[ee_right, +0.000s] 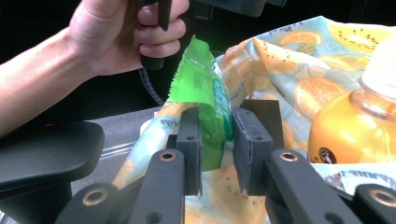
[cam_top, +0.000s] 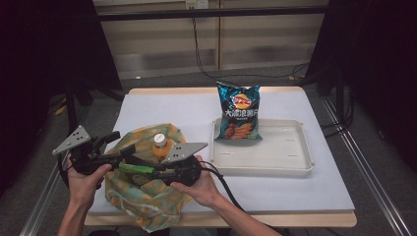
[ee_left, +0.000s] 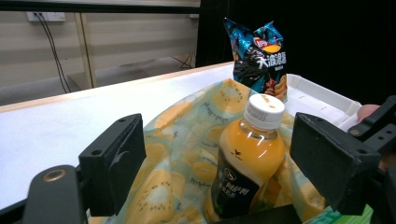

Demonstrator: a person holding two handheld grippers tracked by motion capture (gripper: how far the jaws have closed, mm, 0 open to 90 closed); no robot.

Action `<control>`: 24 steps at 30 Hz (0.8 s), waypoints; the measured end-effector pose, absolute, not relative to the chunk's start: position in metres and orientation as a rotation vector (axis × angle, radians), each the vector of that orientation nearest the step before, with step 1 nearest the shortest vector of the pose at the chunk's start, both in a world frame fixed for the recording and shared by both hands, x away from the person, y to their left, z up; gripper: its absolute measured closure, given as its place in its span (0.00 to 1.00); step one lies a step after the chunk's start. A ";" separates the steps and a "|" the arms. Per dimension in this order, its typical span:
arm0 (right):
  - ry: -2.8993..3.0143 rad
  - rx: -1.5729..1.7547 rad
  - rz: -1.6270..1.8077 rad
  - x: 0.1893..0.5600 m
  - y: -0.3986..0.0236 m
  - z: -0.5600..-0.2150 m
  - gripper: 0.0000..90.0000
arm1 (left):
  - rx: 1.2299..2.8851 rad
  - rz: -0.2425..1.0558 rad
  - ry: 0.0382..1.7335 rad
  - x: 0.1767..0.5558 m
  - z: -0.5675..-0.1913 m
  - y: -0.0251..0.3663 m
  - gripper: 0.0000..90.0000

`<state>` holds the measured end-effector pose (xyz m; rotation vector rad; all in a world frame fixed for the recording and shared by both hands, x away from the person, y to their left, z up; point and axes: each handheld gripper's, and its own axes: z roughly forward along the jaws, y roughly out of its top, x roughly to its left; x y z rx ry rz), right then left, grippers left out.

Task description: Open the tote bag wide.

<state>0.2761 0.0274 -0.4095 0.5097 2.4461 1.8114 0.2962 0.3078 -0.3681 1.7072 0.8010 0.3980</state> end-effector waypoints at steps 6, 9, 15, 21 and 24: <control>2.430 0.493 1.826 0.275 0.021 -0.404 0.84 | 1.699 0.393 0.817 0.299 -0.369 0.313 0.20; 2.425 0.491 1.835 0.275 0.019 -0.403 0.84 | 1.695 0.409 0.825 0.299 -0.369 0.316 0.20; 2.403 0.484 1.854 0.273 0.016 -0.396 0.84 | 1.691 0.420 0.834 0.300 -0.372 0.317 0.18; 2.374 0.479 1.878 0.273 0.011 -0.388 0.85 | 1.687 0.431 0.835 0.302 -0.374 0.317 0.16; 2.366 0.474 1.884 0.273 0.010 -0.385 0.85 | 1.685 0.439 0.842 0.302 -0.375 0.319 0.15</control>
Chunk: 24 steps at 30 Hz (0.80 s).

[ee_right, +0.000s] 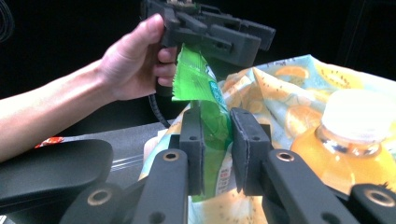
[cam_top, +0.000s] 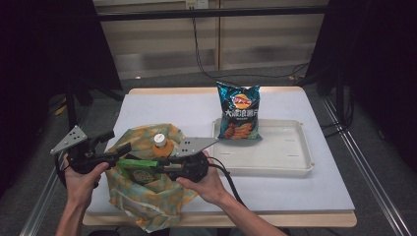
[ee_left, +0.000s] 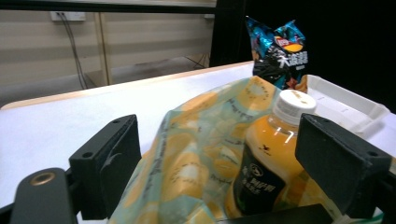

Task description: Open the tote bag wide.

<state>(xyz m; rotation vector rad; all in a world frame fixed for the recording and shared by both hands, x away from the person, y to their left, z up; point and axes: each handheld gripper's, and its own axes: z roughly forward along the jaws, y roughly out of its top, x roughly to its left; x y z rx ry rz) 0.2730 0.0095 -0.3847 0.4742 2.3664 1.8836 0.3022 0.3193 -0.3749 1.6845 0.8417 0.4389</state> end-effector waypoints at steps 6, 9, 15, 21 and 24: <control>2.356 0.459 1.891 0.271 0.006 -0.380 0.85 | 1.674 0.462 0.854 0.303 -0.375 0.326 0.14; 2.353 0.457 1.891 0.271 0.005 -0.378 0.85 | 1.664 0.473 0.868 0.303 -0.375 0.330 0.13; 2.337 0.467 1.902 0.272 0.000 -0.374 0.85 | 1.653 0.488 0.890 0.305 -0.378 0.331 0.13; 2.294 0.479 1.927 0.275 -0.008 -0.366 0.85 | 1.672 0.505 0.896 0.305 -0.382 0.331 0.13; 2.284 0.484 1.931 0.277 -0.009 -0.362 0.85 | 1.668 0.499 0.894 0.306 -0.383 0.330 0.13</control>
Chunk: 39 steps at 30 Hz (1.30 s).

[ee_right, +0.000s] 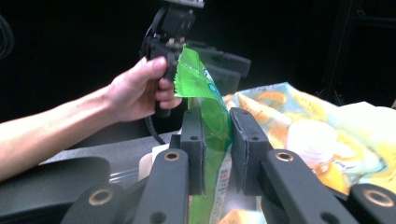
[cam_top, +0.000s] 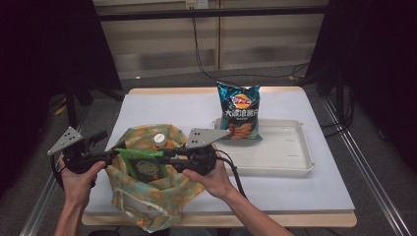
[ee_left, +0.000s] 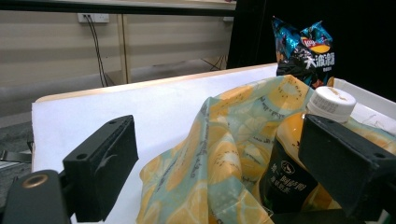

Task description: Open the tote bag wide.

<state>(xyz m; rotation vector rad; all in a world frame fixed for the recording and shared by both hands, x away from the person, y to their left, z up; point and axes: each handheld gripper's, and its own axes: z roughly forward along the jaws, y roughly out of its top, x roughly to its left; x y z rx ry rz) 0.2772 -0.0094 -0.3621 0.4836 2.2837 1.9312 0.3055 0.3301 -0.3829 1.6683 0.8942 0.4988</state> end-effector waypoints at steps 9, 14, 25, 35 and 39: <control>2.203 0.500 1.979 0.288 -0.022 -0.337 0.85 | 1.689 0.490 0.897 0.306 -0.388 0.327 0.13; 2.170 0.517 1.994 0.293 -0.030 -0.326 0.86 | 1.697 0.487 0.886 0.305 -0.387 0.324 0.13; 2.100 0.525 2.012 0.301 -0.049 -0.296 0.86 | 1.715 0.472 0.858 0.302 -0.387 0.320 0.12; 2.047 0.560 1.968 0.292 -0.092 -0.290 0.86 | 1.719 0.460 0.853 0.290 -0.386 0.305 0.05; 2.030 0.581 1.953 0.289 -0.108 -0.290 0.86 | 1.719 0.451 0.816 0.285 -0.385 0.302 0.04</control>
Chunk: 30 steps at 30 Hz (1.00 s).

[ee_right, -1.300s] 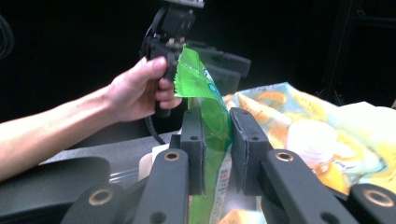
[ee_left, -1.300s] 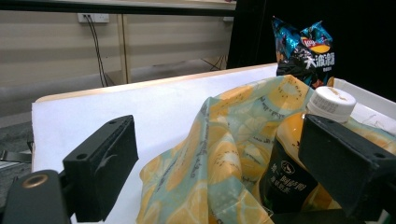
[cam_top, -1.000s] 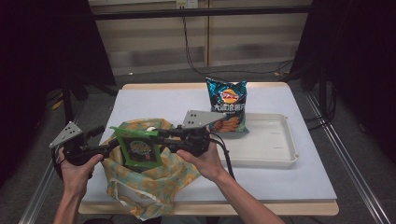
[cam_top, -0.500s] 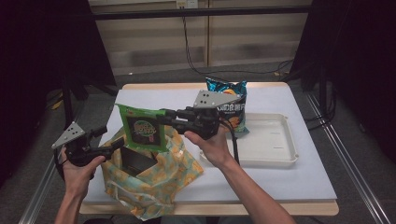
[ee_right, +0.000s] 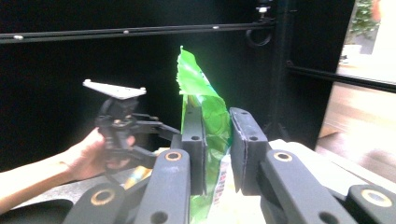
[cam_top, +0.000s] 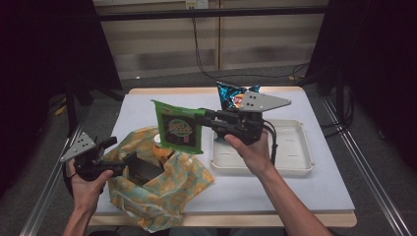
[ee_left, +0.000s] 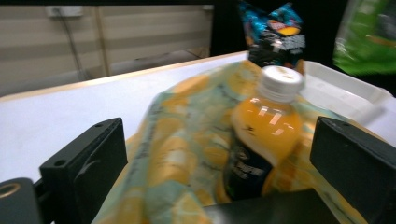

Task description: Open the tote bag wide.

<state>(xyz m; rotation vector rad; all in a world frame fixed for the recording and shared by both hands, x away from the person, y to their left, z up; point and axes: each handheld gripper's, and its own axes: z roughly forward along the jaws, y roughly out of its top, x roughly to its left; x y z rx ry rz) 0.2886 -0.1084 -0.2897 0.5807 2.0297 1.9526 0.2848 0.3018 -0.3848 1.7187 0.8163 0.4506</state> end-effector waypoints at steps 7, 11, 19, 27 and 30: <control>2.023 0.624 1.899 0.285 -0.136 -0.301 0.86 | 1.707 0.425 0.771 0.275 -0.387 0.304 0.03; 2.017 0.654 1.879 0.285 -0.148 -0.306 0.86 | 1.716 0.401 0.765 0.269 -0.393 0.302 0.02; 1.990 0.746 1.829 0.284 -0.181 -0.319 0.86 | 1.728 0.433 0.782 0.260 -0.403 0.304 0.03; 1.969 0.833 1.770 0.284 -0.210 -0.332 0.86 | 1.712 0.411 0.791 0.251 -0.410 0.306 0.03; 1.962 0.865 1.756 0.285 -0.219 -0.336 0.86 | 1.706 0.411 0.783 0.247 -0.409 0.308 0.03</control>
